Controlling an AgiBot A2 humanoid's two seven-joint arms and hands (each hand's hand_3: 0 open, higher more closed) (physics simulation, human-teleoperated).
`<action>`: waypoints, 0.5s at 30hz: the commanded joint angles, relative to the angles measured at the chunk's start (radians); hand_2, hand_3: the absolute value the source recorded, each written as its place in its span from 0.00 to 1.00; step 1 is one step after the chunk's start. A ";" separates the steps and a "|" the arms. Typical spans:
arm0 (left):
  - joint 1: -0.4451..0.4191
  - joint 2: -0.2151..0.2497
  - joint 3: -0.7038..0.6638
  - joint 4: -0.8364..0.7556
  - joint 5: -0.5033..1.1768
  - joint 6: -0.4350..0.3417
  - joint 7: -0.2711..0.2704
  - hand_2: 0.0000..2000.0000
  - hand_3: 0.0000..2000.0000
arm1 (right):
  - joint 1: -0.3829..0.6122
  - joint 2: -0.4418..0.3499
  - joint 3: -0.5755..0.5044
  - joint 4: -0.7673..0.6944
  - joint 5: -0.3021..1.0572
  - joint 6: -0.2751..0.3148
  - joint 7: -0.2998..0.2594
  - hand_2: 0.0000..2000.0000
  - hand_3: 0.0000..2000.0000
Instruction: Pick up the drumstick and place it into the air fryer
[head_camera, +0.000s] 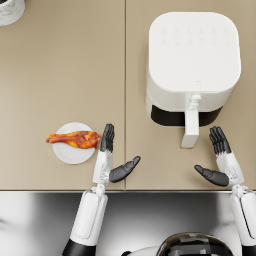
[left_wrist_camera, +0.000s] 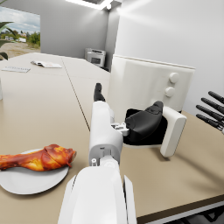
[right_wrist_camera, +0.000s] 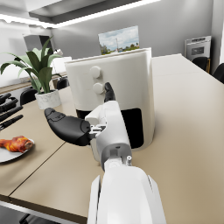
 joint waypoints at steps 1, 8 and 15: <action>0.000 0.000 0.000 0.000 0.000 0.000 0.000 0.00 0.00 | 0.000 0.000 0.000 0.000 0.000 0.000 0.000 0.00 0.00; 0.000 0.000 0.000 0.000 0.000 0.000 0.000 0.00 0.00 | 0.000 0.000 0.000 0.000 0.000 0.000 0.000 0.00 0.00; 0.000 0.000 0.000 0.000 0.000 0.000 0.000 0.00 0.00 | 0.000 0.000 0.000 0.000 0.000 0.000 0.000 0.00 0.00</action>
